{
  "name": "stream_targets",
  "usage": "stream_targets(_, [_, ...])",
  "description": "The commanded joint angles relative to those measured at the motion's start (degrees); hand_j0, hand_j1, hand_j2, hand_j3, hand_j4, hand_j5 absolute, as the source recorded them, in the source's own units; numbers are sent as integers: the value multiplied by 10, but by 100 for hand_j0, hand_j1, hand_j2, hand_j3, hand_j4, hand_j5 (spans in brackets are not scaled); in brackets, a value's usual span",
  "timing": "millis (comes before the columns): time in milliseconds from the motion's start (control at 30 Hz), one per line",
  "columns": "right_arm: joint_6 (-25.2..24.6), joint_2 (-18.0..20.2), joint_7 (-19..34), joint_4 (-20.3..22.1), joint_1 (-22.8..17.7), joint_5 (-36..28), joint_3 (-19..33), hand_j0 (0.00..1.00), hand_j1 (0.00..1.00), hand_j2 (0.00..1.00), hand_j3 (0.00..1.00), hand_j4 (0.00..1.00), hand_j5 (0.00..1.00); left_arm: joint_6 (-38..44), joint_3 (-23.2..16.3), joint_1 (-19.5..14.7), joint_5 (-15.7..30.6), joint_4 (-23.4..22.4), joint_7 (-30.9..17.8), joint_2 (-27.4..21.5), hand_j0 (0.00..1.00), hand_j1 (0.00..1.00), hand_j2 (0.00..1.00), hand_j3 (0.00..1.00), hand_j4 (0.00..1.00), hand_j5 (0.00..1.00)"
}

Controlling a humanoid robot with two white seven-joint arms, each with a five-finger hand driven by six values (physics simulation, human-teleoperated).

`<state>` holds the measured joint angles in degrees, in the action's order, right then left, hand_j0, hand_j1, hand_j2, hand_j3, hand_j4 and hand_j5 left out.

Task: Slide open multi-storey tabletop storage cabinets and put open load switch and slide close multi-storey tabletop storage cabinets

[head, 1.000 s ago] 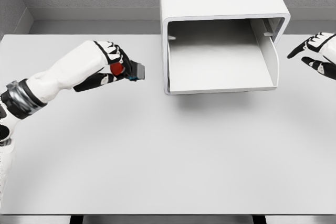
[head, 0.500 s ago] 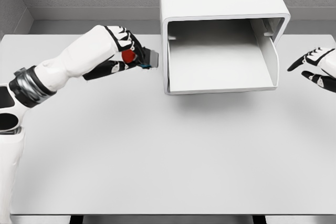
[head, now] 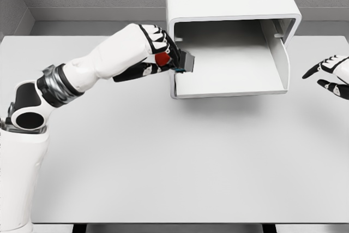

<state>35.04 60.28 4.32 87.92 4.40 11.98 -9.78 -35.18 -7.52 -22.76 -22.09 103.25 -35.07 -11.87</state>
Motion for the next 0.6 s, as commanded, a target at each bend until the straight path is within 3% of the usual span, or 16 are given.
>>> stream_targets(0, [0,2,0,0,0,-4,0,56,56,56,56,56,56,2,-6,0,-17,0,1,18,40,40,40,40,40,40])
stream_targets(567, [0,0,-1,5,-43,-3,-1,57,57,57,57,57,57,2,-25,-16,-100,-9,1,95,40,40,40,40,40,40])
